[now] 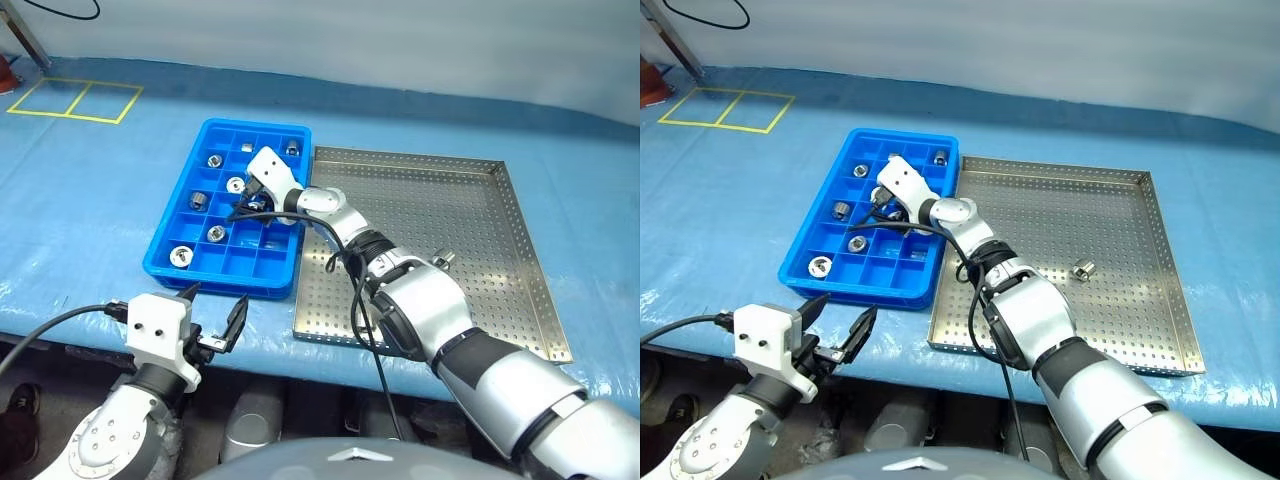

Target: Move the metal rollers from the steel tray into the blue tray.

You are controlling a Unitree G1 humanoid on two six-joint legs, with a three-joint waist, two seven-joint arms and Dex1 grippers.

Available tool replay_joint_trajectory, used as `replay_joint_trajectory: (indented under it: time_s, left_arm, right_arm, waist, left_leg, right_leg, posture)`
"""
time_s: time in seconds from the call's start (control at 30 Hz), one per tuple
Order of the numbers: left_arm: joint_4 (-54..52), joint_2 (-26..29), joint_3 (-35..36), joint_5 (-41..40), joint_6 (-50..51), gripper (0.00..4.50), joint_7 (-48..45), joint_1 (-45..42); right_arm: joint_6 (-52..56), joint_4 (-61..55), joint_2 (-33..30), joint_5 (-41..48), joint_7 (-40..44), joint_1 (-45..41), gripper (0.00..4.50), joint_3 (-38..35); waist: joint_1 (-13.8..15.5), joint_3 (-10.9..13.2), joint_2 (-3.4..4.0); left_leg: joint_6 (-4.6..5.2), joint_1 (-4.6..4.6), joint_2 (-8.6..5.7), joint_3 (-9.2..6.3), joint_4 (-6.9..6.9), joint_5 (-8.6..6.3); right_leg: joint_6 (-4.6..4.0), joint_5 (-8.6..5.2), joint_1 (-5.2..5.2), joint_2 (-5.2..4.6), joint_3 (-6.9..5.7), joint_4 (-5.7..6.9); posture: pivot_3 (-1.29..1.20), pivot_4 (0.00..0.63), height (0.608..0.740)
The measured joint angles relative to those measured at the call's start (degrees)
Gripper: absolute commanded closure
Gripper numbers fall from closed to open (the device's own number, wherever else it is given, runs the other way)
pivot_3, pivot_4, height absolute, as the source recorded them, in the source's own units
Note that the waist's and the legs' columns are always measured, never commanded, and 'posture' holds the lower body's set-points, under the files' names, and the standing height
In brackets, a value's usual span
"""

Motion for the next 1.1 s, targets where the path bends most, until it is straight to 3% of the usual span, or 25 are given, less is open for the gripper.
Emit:
replay_joint_trajectory:
  time_s: [0.33,0.43,0.6,0.77,0.93,1.1]
  left_arm:
    - [0.0,0.0,0.4,-0.9,2.4,0.31,-0.3,-3.8]
    - [0.0,-0.5,1.1,-1.4,5.0,0.31,-1.5,-7.1]
    - [2.1,-0.6,3.5,-3.8,8.4,0.31,-6.3,-14.7]
    - [7.5,-0.5,3.8,-5.8,11.2,0.31,-11.9,-25.2]
    - [12.4,-0.5,2.3,-5.8,13.8,0.31,-17.3,-34.9]
    - [15.0,-0.7,0.9,-4.9,15.7,0.31,-21.1,-38.4]
  right_arm:
    - [-2.1,-4.0,-1.5,0.2,-0.3,0.4,1.21,-1.0]
    - [-1.0,-16.1,-6.2,0.2,0.2,4.5,1.21,-0.8]
    - [17.8,-53.3,-24.0,-2.0,1.1,29.3,1.21,-2.8]
    - [36.1,-73.5,-32.7,-4.3,-0.5,43.6,1.21,-6.8]
    - [44.5,-82.8,-32.0,-3.1,-4.1,49.4,1.21,-10.6]
    - [47.5,-86.1,-30.2,-0.8,-5.8,52.0,1.21,-10.8]
  waist:
    - [-0.2,0.0,0.03]
    - [-0.1,0.0,0.0]
    - [-0.2,0.0,0.07]
    - [-5.9,0.0,0.23]
    - [-10.6,0.0,0.2]
    - [-12.6,0.0,0.2]
  left_leg:
    - [-0.05,-0.01,0.0,-0.03,0.01,0.03]
    - [-0.04,-0.04,-0.08,-0.24,0.12,0.03]
    - [0.18,-0.19,-0.19,-0.62,0.34,-0.04]
    - [0.17,-0.07,-0.12,-0.21,0.27,-0.04]
    - [0.34,0.14,0.02,-0.06,0.29,-0.13]
    - [0.39,0.16,0.02,0.11,0.41,-0.13]
  right_leg:
    - [0.0,0.0,0.01,0.0,-0.03,0.0]
    - [0.02,0.0,0.16,-0.01,-0.11,-0.05]
    - [0.33,-0.15,0.49,-0.15,0.15,-0.1]
    - [0.2,-0.12,0.3,-0.04,0.39,-0.02]
    - [0.15,0.02,0.33,0.33,0.79,0.08]
    - [0.37,0.16,0.31,0.43,1.1,0.09]
  posture:
    - [0.34,0.15,0.74]
    - [0.26,0.15,0.74]
    - [0.09,0.15,0.74]
    - [-0.06,0.15,0.74]
    - [-0.14,0.15,0.74]
    - [-0.15,0.15,0.74]
